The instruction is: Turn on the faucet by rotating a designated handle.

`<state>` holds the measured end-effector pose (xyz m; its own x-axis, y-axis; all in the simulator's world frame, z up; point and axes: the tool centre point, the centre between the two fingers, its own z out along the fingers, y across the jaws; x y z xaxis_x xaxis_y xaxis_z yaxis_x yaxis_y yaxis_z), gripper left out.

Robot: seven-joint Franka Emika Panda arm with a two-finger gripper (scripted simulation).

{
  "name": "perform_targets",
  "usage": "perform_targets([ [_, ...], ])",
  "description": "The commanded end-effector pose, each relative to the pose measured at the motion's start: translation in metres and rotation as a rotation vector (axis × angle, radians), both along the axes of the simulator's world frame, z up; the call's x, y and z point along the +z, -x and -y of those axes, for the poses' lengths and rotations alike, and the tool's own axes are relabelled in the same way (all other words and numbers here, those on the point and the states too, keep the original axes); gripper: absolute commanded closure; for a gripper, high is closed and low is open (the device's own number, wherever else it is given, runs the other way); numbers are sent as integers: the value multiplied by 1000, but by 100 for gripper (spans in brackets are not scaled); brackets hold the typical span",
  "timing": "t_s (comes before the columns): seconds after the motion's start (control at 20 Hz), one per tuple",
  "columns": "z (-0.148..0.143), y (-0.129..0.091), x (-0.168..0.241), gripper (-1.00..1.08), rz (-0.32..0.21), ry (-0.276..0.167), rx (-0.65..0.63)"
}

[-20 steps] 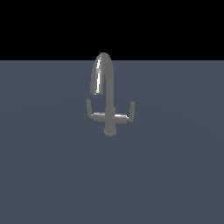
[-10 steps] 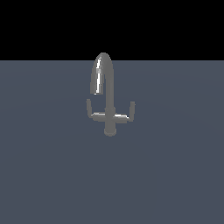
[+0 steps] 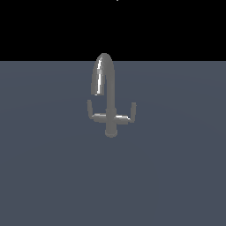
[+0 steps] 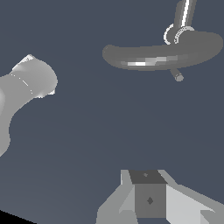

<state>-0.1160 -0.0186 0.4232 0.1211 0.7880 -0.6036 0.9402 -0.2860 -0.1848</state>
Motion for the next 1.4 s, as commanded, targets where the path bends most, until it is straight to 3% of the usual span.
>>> perform_targets([
  [0.0,-1,-8,-6,108,-59,8,67],
  [1.35,-30,-92,-90,108,-737,36,689],
])
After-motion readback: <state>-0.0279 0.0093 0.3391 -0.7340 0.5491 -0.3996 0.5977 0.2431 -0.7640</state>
